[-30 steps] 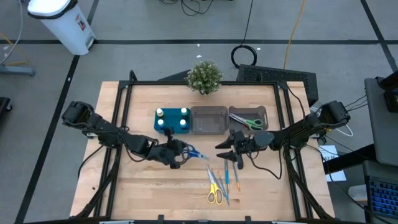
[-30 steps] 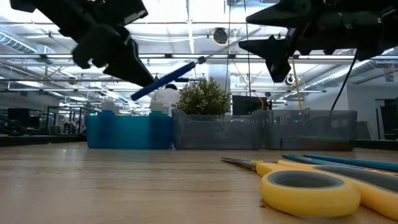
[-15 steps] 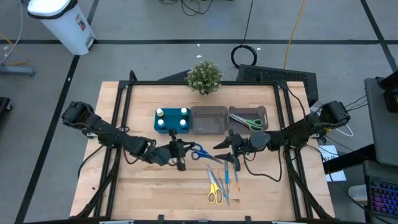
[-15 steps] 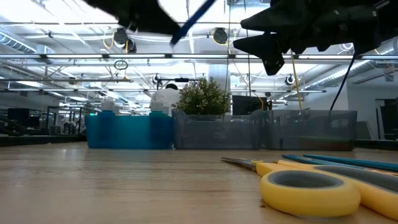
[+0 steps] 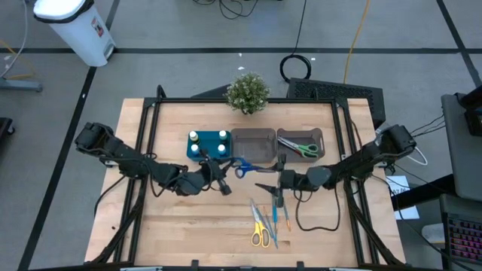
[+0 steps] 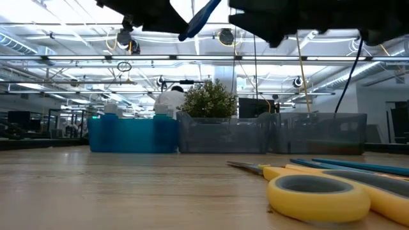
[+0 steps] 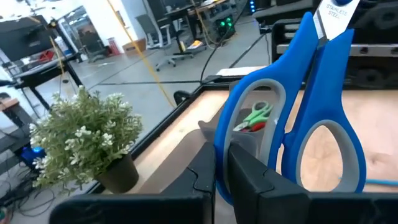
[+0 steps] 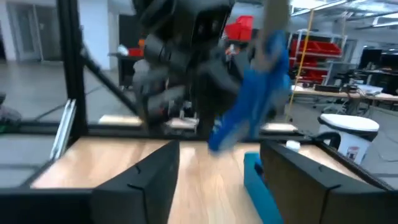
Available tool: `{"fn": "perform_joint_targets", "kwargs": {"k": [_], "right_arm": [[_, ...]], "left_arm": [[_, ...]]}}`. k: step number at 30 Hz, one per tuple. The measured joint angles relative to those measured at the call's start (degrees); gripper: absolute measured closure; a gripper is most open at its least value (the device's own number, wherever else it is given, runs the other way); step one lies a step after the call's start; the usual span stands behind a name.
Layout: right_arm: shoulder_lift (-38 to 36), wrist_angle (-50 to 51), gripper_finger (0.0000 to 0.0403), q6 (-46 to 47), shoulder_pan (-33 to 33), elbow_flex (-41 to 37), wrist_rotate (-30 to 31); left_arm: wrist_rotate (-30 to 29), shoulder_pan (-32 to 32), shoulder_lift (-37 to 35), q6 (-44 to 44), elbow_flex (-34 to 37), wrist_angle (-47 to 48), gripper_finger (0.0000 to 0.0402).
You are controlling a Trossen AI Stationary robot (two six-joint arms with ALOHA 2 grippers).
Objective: Pick & Place Paint Supplies
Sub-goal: Put the blue scissor into the right black bin
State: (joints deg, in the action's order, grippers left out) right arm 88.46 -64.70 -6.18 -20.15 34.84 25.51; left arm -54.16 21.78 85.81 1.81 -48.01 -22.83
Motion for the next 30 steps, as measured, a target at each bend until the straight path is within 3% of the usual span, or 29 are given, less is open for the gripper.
{"fn": "perform_joint_targets", "kwargs": {"k": [7, 12, 19, 30], "right_arm": [[4.83, 0.55, 0.0142, 5.1, 3.84, 7.62, 0.35], [7.6, -0.87, 0.0148, 11.01, 6.77, 9.06, 0.25], [8.03, -2.22, 0.0217, 14.61, 8.18, 9.06, 0.33], [8.03, -8.18, 0.0352, 3.72, 5.89, 9.06, 5.78]], "left_arm": [[-0.95, -0.76, 3.43, 1.03, -0.02, -3.29, 0.0381], [-3.26, -0.72, 5.74, 4.67, -0.02, -8.65, 0.0381], [-7.34, -0.32, 5.91, 5.59, -0.02, -10.34, 0.0381], [-8.04, -0.4, 5.84, 3.61, -0.09, -10.44, 0.0374]]}}
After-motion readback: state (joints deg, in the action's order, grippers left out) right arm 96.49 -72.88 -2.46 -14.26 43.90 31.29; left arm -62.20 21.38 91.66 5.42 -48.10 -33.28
